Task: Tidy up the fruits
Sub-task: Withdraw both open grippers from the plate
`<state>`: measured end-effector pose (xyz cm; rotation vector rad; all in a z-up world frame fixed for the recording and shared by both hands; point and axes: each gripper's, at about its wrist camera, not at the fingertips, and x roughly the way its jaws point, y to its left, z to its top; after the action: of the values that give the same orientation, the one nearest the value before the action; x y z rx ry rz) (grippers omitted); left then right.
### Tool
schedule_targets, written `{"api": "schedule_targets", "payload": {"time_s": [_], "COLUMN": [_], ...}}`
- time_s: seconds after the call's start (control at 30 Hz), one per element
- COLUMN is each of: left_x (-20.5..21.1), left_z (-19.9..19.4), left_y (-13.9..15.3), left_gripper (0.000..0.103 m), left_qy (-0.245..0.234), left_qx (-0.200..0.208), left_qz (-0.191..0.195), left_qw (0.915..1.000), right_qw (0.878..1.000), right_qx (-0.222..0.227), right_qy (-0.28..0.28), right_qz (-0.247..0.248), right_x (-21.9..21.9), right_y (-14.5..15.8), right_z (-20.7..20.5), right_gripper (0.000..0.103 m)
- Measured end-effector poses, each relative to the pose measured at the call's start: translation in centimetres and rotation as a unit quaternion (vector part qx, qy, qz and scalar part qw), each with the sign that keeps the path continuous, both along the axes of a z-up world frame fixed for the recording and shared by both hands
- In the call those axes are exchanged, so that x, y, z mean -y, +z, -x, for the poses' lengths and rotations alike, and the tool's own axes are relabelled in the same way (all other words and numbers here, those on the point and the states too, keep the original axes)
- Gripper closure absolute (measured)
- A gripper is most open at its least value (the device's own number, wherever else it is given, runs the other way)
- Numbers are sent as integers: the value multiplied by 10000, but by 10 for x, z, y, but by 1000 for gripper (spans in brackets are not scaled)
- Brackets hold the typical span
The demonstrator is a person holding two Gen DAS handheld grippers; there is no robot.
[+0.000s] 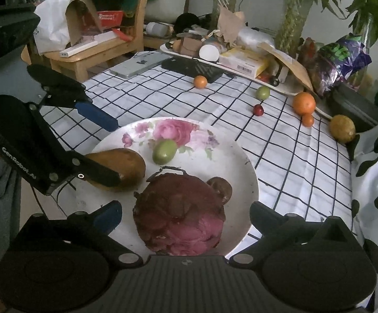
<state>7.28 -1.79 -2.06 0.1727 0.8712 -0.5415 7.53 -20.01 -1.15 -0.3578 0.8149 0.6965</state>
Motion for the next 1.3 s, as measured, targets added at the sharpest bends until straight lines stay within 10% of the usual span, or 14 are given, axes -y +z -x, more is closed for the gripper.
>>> {"api": "schedule_targets", "payload": {"time_s": [1.3], "left_x": [-14], "left_z": [-2], "left_y": [25], "left_gripper": [24], "left_qy": [553], "left_qx": [966], "left_qz": [528], "left_qw": [9924], "right_qw": [9829], "right_qx": [597], "right_qy": [-1359], "right_qz": [-1089], "right_x": [43], "right_y": [30], "right_z": [-23], "right_gripper": [0]}}
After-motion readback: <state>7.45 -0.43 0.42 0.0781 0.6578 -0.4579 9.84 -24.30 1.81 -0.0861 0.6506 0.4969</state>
